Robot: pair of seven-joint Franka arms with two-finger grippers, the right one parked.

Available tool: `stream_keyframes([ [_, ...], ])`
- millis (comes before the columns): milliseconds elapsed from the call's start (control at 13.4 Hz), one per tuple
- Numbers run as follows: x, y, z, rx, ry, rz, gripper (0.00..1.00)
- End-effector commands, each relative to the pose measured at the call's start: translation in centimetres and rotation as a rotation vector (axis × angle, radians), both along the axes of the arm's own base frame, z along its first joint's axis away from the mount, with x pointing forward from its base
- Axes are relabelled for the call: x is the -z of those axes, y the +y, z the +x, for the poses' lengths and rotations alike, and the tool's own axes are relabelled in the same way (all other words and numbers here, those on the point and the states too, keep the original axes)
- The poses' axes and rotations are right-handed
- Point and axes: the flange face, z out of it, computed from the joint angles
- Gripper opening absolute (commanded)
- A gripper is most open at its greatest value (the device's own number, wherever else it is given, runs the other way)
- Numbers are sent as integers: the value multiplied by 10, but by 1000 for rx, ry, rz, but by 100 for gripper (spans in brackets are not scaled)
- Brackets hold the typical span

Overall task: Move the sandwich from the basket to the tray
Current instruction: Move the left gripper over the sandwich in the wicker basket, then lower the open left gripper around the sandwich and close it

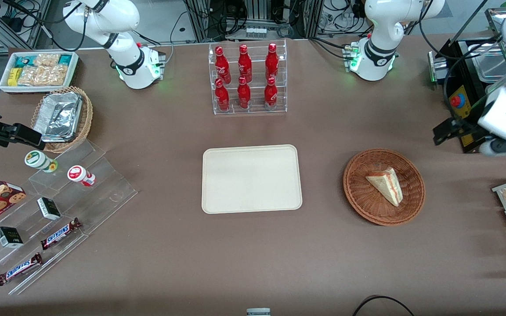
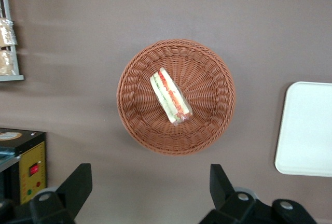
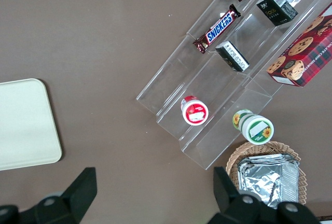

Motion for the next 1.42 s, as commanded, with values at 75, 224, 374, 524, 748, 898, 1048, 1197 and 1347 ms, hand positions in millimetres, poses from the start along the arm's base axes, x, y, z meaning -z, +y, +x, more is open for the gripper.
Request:
stream_keyframes([
  [75, 47, -4, -4, -153, -21, 1, 100],
  [224, 64, -8, -6, -223, -13, -1, 100],
  [374, 89, -9, -8, -264, -34, -7, 100],
  [524, 123, -14, -9, -335, -82, -22, 100],
  [748, 173, -28, -13, -401, -123, -46, 100],
  [898, 196, -35, -15, -408, -112, -49, 100],
  [1048, 219, -35, -18, -408, -85, -42, 100],
  [1197, 232, -34, -18, -403, -63, -34, 100],
  [1347, 241, -34, -23, -401, -46, -27, 100],
])
